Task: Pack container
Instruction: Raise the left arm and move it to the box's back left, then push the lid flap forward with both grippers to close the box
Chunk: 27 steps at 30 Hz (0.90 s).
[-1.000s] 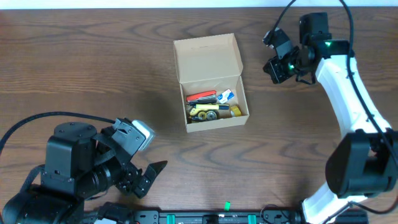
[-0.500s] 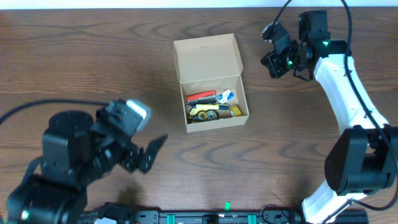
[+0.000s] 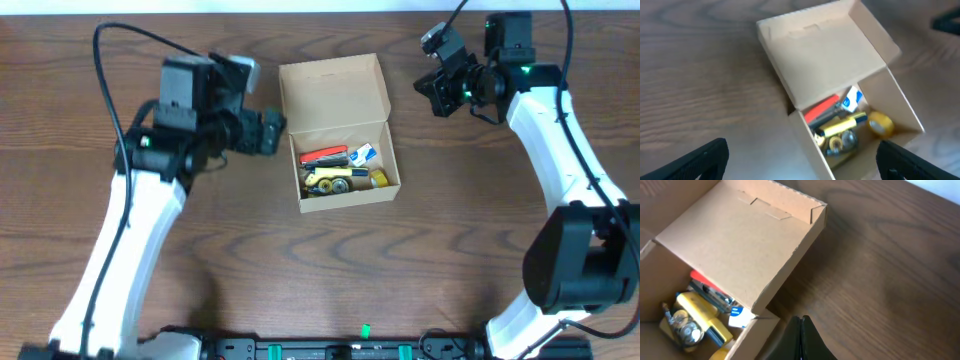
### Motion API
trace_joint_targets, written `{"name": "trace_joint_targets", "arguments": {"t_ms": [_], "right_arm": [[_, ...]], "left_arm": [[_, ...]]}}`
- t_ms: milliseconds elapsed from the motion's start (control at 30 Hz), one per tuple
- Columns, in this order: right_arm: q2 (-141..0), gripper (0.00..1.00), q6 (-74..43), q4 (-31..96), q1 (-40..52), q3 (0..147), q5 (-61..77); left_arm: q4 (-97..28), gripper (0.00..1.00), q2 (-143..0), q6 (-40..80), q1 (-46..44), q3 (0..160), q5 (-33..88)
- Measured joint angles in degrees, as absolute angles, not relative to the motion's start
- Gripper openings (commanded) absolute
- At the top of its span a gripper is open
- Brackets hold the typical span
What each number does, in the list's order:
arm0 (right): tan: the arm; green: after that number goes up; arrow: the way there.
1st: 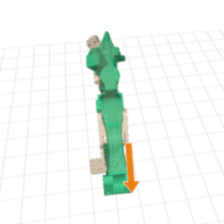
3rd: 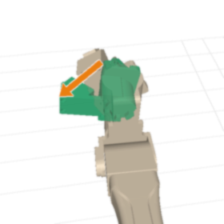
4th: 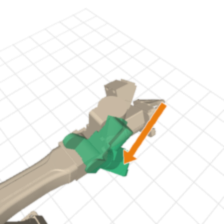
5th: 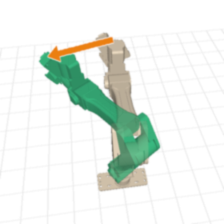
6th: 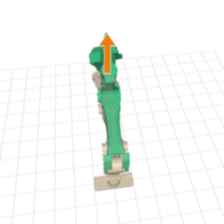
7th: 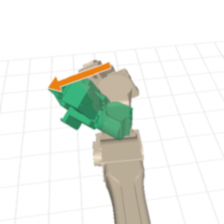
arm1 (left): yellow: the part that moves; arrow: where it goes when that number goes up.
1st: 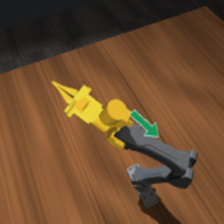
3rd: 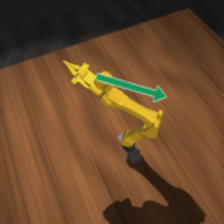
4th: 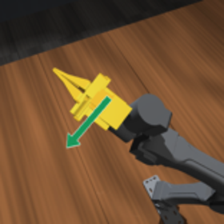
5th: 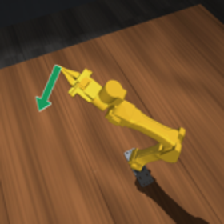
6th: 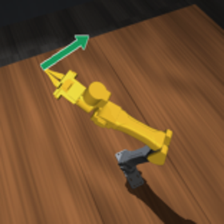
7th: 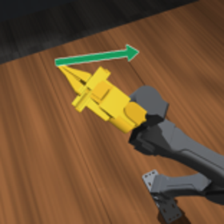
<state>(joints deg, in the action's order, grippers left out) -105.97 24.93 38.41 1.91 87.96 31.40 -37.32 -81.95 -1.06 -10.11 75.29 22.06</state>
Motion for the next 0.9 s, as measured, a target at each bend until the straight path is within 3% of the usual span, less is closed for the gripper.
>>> {"name": "trace_joint_targets", "arguments": {"t_ms": [333, 400, 500, 600, 633, 900], "right_arm": [[-106.0, 0.02, 24.8, 40.1, 1.5, 88.0, 32.7], [-106.0, 0.01, 24.4, 40.0, 1.6, 88.0, 32.8], [-106.0, 0.01, 24.0, 40.0, 1.7, 88.0, 32.8], [-106.0, 0.01, 23.5, 39.6, 1.9, 88.0, 32.9], [-106.0, 0.01, 23.2, 39.3, 2.0, 88.0, 32.9], [-110.6, 0.01, 16.7, 35.8, 2.1, 88.0, 32.6]], "left_arm": [[-24.4, 0.95, -94.7, 1.1, 2.0, 75.3, 39.1], [-21.5, 1.00, -96.1, 1.5, 2.6, 75.3, 40.5], [-18.6, 0.67, -98.4, 2.9, 2.6, 75.3, 42.1], [-16.8, 0.12, -101.0, 3.9, 2.5, 75.3, 42.9], [-16.4, 0.06, -101.8, 4.2, 2.5, 75.3, 43.1], [-10.6, 0.06, -107.7, 6.8, 2.5, 75.3, 43.3]]}}
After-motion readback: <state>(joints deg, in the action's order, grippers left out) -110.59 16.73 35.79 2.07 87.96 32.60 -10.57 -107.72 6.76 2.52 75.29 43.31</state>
